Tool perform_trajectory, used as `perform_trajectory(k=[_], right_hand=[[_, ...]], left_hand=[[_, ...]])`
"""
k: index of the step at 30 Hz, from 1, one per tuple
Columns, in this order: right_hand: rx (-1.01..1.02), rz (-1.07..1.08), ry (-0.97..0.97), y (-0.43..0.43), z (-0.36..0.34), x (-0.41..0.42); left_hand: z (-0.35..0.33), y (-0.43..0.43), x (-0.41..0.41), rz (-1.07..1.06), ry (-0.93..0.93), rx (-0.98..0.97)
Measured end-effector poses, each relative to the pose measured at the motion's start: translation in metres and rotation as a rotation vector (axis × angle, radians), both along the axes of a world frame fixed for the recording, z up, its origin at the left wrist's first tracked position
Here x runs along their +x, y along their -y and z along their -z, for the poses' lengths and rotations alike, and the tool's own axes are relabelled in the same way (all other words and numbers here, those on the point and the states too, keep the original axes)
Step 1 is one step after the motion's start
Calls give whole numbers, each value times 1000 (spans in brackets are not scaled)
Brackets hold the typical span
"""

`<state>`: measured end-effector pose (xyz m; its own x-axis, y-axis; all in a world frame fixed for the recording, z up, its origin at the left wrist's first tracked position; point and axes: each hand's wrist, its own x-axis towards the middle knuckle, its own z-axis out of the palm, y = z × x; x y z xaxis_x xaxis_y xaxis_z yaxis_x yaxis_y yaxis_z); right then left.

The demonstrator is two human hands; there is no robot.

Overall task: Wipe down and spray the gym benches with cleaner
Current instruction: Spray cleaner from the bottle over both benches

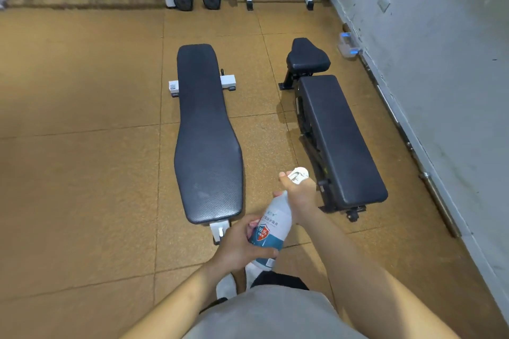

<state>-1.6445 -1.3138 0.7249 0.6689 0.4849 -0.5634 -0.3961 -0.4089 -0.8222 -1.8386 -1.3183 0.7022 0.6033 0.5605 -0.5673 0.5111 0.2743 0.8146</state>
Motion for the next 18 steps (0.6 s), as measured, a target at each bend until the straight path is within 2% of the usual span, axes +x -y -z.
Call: perform_trajectory(k=[4,10,14,18], right_hand=[[-45,-92,-56,-36,15,-23],[4,-277,-204,-81,32,-58],[-39,-328,-223,-93,41,-68],[-92,-293,-210,-99,48,-76]], left_hand=[[2,-9,-19,-171,-82,39],[7,-24,-51,-383,-167,16],[7,-24,-57,-424,-192,-1],[11,-43,-67,-343,-199,-24]])
